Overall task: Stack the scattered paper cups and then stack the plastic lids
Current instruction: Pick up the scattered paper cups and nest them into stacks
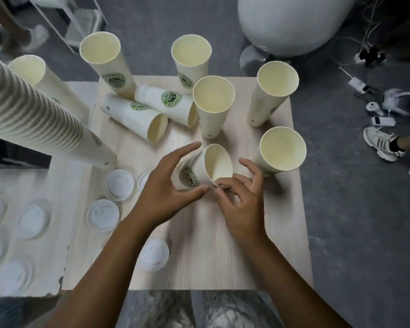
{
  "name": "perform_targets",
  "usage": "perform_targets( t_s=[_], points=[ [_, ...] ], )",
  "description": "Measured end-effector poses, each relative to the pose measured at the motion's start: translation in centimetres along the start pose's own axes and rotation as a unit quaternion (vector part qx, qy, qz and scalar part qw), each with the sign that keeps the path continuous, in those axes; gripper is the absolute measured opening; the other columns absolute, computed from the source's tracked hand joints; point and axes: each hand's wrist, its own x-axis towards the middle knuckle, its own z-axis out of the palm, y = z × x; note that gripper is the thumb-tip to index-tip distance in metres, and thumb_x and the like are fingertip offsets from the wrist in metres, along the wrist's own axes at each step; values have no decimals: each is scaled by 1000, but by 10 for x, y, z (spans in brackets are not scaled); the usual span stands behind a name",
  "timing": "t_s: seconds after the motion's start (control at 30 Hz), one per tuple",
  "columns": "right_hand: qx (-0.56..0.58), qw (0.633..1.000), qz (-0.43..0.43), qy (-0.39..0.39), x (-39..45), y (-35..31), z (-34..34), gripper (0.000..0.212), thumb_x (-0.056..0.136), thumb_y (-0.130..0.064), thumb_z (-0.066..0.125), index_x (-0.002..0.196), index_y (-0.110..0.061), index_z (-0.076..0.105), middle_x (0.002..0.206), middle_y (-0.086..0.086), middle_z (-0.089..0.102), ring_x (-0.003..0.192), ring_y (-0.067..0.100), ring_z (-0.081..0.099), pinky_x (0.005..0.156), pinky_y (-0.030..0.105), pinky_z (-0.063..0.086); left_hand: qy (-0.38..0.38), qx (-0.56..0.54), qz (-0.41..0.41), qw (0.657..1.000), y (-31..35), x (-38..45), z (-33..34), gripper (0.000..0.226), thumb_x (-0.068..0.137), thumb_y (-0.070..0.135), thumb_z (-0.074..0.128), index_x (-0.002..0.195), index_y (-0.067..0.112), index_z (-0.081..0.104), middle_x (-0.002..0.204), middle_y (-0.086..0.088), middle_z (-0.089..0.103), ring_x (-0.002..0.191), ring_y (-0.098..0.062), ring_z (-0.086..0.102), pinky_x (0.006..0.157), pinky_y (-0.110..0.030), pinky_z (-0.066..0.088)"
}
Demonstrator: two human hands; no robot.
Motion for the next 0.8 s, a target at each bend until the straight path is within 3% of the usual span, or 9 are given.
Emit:
perform_targets(
  t_s=[0.13, 0.3, 0.5, 0.67, 0.8],
  points=[
    [12, 998, -18, -53, -14, -18, -4, 16, 84, -3, 82, 93, -15, 78, 154, 4, 41, 133, 5, 52, 102, 14, 47, -5, -30, -10, 999, 2, -19, -16, 88, 74, 29, 92, 150, 30, 48, 147, 24, 55, 138, -1, 50, 104, -29, 51],
    [62, 993, 3, -102, -17, -45, 5, 28, 86, -3, 81, 102, -24, 73, 143, -10, 57, 134, 12, 56, 104, 32, 54, 39, -68, -28, 997, -1, -43, -39, 91, 69, 41, 91, 149, 31, 50, 143, 22, 59, 134, -3, 54, 98, -32, 57],
    [195, 961, 63, -187, -17, -85, 23, 72, 79, -10, 88, 139, -30, 53, 138, -17, 61, 134, 15, 56, 101, 32, 54, 119, -106, -51, 986, 1, -88, -76, 89, 67, 39, 93, 146, 29, 54, 140, 25, 60, 131, -5, 57, 94, -23, 57],
    [160, 937, 9, -309, -33, -128, 63, 67, 80, -15, 88, 139, -26, 58, 139, -9, 60, 131, 18, 57, 99, 34, 56, 206, -131, -83, 966, -5, -153, -114, 83, 66, 23, 97, 139, 29, 59, 138, 18, 64, 130, -10, 60, 93, -24, 57],
    [144, 912, -37, -382, -56, -181, 111, 66, 78, -26, 85, 139, -27, 58, 140, -10, 61, 130, 16, 58, 99, 32, 55, 295, -151, -91, 939, -11, -210, -160, 83, 62, 33, 96, 137, 33, 60, 136, 17, 65, 130, -12, 60, 94, -24, 55]
  ],
)
